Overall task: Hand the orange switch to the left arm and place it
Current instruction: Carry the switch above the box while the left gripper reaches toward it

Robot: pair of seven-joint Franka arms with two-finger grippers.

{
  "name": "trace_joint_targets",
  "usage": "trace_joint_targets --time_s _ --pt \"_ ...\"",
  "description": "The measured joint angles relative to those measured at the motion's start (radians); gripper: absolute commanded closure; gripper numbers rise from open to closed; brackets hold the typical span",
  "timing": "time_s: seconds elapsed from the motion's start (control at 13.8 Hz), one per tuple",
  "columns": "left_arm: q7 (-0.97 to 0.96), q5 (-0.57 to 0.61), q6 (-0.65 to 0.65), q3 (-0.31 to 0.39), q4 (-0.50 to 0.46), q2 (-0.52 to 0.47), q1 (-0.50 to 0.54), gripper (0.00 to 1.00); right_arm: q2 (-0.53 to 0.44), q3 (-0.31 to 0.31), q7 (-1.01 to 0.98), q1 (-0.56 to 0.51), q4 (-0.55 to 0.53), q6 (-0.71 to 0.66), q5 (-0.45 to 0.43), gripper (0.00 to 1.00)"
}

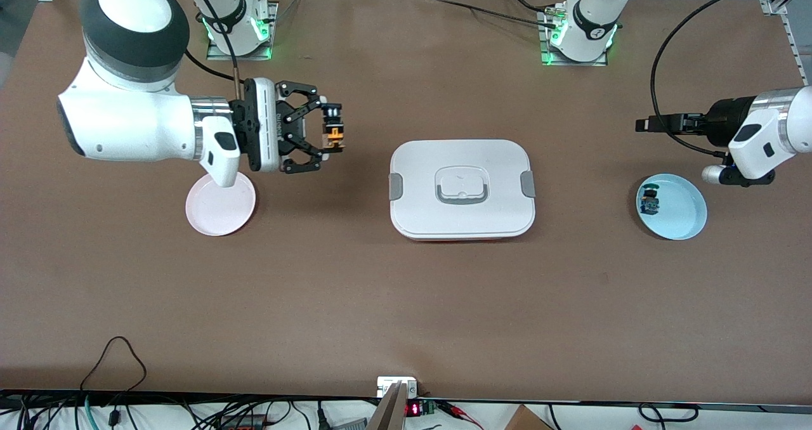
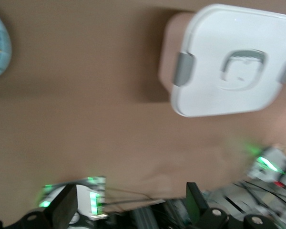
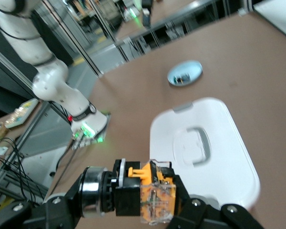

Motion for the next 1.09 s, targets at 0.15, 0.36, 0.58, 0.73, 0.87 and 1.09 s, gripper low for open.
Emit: trace_joint_targets --time_s 0.15,0.36,0.58,0.73,0.87,1.09 --pt "0.005 -0.163 -0.033 0.0 -0.003 0.029 0.017 0.0 0.024 0.0 -0.094 0.013 -0.001 0.016 0.102 1.0" --pt "0.024 -0.475 -0.043 -0.002 -0.064 0.052 0.033 0.0 0.052 0.0 -0.153 0.041 -0.003 0.038 0.235 1.0" --pt "0.055 -0.654 0.038 -0.038 -0.129 0.046 0.033 0.0 0.064 0.001 -0.188 0.097 -0.007 0.109 0.358 1.0" --pt "0.056 -0.733 0.147 -0.107 -0.176 0.021 0.032 0.0 0.065 0.001 -0.198 0.137 -0.01 0.184 0.388 1.0" --pt "0.056 -0.788 0.241 -0.177 -0.219 -0.02 0.029 0.0 0.065 0.002 -0.2 0.171 -0.011 0.225 0.4 1.0" --pt "0.056 -0.83 0.351 -0.241 -0.262 -0.059 0.029 0.0 0.069 0.002 -0.219 0.212 -0.016 0.251 0.446 1.0"
